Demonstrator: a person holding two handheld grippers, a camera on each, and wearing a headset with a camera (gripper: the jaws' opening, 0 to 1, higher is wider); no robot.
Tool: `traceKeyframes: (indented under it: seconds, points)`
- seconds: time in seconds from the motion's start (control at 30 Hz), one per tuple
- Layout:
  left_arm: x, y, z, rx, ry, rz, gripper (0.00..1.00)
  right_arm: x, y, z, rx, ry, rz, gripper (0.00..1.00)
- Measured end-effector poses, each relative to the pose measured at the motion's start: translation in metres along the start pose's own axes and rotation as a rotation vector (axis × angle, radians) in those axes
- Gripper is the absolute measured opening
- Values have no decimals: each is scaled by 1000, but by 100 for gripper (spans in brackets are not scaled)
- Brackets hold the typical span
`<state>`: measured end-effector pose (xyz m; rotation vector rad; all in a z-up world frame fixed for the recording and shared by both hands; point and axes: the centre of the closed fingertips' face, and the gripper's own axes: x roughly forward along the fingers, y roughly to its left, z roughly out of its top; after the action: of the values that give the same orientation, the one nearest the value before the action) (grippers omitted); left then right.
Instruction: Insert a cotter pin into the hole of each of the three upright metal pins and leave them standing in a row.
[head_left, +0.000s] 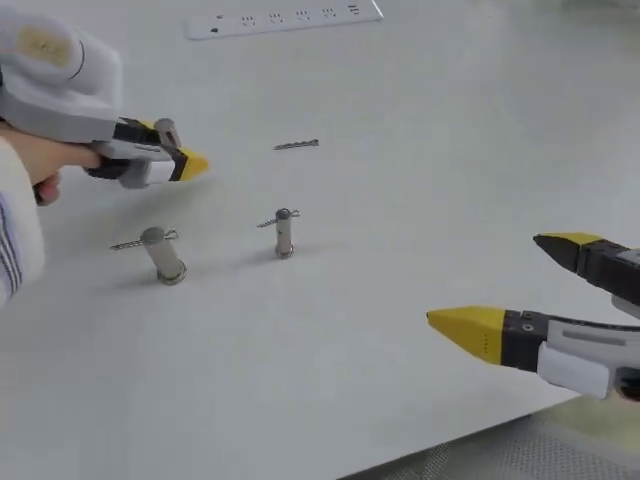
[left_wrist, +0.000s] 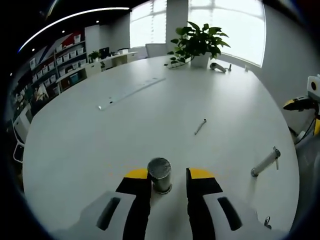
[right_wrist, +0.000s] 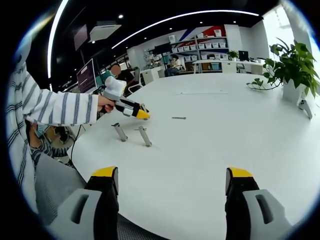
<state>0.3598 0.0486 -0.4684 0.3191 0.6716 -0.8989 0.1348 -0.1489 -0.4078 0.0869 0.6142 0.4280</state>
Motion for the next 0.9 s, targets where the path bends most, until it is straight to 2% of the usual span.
traceKeyframes:
  seconds: [0.17,0.2,0.27,0.33,0.5,0.63,0.73,0.8,0.83,0.9]
  points:
    - [-2,6,0,-19,4,21,10,1,0,1,4,1,2,86]
    - [-4,5,-1,-22,6,3,10,1,0,1,3,0,3,86]
    - [-5,6,-1,-32,3,7,10,1,0,2,1,-3,4,86]
    - [-7,4,-2,-6,9,6,10,1,1,3,1,-5,4,86]
    - [-10,4,-2,10,19,21,10,1,1,4,1,-11,6,86]
    - [-13,3,-1,-22,18,16,10,0,2,6,0,-20,8,86]
    - [-23,-1,8,10,-2,12,10,-1,2,7,-1,-26,11,86]
    - [-30,-4,14,11,-17,5,10,-1,3,8,-3,-30,12,86]
    - [-32,-1,20,6,-28,-2,10,-1,3,8,-3,-31,15,86]
    - [-40,-7,28,25,-51,-15,10,-1,4,8,-5,-34,19,86]
